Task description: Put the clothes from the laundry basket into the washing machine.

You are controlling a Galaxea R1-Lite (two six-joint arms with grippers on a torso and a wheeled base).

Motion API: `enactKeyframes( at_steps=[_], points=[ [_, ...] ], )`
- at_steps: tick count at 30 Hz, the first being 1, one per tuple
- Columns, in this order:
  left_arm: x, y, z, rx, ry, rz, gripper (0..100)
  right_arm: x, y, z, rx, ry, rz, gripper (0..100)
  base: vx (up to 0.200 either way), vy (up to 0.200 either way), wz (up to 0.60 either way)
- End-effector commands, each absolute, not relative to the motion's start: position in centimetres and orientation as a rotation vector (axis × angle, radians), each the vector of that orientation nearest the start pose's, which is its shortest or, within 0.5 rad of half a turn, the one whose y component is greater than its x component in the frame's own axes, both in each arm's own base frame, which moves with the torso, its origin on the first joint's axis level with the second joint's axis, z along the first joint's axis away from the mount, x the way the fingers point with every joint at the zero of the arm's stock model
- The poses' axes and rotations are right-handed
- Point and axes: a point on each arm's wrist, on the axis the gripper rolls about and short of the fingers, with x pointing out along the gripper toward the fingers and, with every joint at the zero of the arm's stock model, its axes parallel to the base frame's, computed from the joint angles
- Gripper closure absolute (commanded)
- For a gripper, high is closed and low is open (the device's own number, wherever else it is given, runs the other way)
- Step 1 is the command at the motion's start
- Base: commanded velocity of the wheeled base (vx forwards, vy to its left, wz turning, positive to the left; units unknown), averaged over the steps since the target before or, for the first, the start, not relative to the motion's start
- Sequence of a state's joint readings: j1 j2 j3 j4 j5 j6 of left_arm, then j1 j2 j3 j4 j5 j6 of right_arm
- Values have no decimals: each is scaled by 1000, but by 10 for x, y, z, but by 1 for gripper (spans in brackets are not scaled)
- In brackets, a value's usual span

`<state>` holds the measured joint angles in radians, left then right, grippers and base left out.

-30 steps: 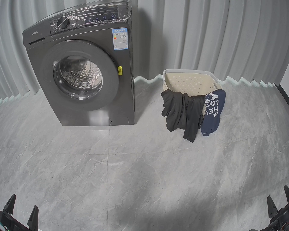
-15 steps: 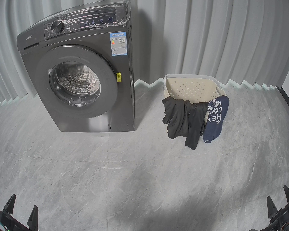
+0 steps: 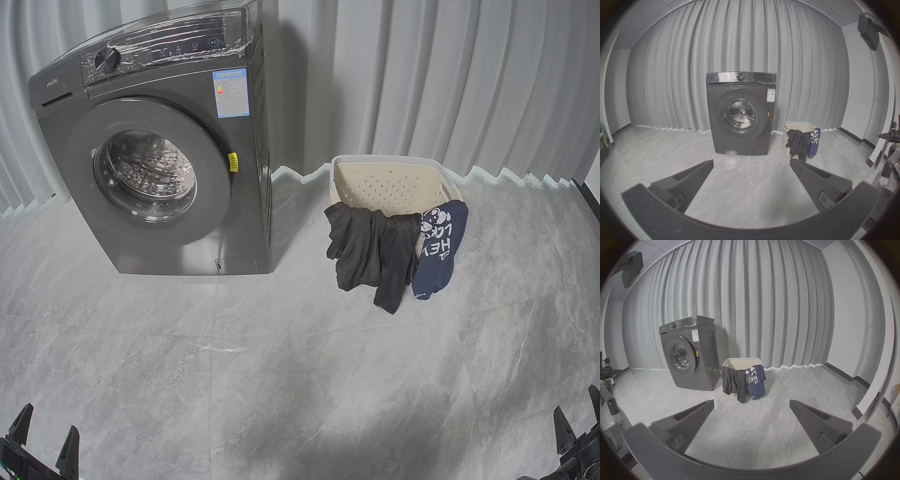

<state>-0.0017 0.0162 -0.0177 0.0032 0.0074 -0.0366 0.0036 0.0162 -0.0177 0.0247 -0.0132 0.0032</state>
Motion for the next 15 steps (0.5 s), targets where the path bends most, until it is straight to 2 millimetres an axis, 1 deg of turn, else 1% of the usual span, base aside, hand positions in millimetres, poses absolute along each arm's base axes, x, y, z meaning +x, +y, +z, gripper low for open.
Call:
enactKeyframes(
  at_steps=[1,13,15],
  points=[
    [-23,0,76,-37,6,6,0,-23,0,76,3,23,-11,0,0,-200,0],
    [-23,0,76,-35,6,6,0,-23,0,76,3,23,-11,0,0,-200,0],
    [-23,0,76,-37,6,6,0,-23,0,76,3,23,-9,0,0,0,0]
  ],
)
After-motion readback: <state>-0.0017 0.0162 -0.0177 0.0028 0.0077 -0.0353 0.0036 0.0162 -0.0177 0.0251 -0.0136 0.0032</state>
